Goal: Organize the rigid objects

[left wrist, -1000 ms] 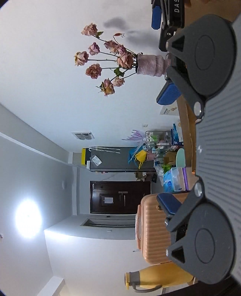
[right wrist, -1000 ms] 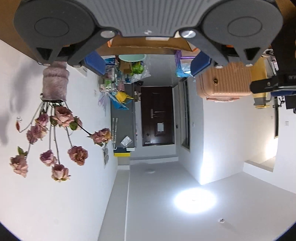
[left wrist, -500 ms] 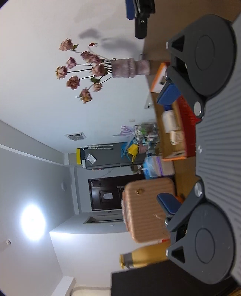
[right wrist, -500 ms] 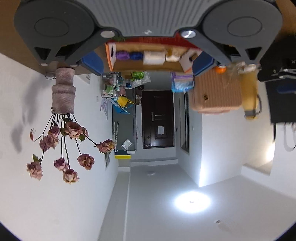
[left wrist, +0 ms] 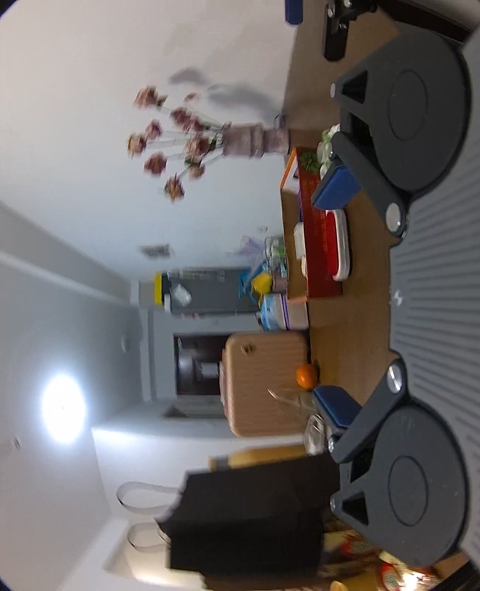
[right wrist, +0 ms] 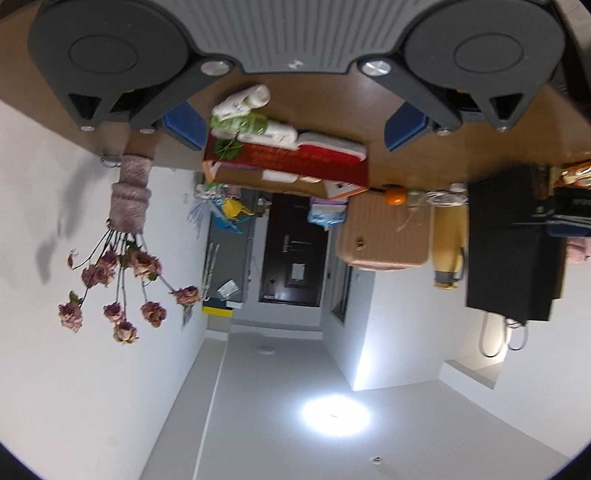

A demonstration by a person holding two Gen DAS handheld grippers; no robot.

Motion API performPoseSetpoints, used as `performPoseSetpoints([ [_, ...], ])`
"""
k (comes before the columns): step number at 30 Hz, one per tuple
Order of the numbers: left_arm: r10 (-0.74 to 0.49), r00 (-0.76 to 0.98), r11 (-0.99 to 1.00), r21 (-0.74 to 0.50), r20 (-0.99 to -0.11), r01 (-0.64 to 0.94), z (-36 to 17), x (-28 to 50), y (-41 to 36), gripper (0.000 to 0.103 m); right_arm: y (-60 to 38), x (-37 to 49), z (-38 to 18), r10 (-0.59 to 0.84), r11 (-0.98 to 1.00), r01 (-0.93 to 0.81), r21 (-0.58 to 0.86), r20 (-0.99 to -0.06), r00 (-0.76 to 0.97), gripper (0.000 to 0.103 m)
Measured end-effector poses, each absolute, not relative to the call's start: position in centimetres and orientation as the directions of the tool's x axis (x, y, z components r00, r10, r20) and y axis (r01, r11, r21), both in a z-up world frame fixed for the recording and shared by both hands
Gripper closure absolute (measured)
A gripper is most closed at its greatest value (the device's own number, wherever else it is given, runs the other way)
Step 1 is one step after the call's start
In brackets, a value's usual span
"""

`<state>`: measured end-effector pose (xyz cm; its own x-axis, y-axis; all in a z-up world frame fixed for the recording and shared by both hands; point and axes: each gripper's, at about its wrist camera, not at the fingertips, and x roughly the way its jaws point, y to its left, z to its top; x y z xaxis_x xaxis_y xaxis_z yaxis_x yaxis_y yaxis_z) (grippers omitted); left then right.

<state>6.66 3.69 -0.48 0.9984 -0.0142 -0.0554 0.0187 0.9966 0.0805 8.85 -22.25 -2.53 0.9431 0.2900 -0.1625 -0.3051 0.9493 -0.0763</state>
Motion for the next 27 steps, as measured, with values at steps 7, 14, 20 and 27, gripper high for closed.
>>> performPoseSetpoints([
  [7,-0.046,0.997,0.997,0.065,-0.060,0.050,-0.7,8.6,2.5,0.000,-22.1,11.3,-3.6,0.249,0.960,-0.271,-0.073,-0.221,0.943,0.000],
  [14,-0.059,0.990,0.994,0.080,-0.132,0.070,-1.8,12.5,1.2,0.000,-23.5,17.5,-4.4,0.167,0.984,-0.177,-0.003,-0.314,0.934,0.001],
  [20,-0.065,0.971,0.987,0.132,-0.229,0.097,-2.3,19.1,-0.9,0.000,-24.2,25.6,-4.2,0.184,0.980,-0.198,0.001,-0.376,0.908,0.013],
  [27,-0.232,0.896,0.961,0.051,-0.379,0.271,-2.9,30.9,-4.6,0.032,-26.4,35.2,-3.8,0.245,0.964,-0.264,0.019,-0.439,0.864,0.024],
])
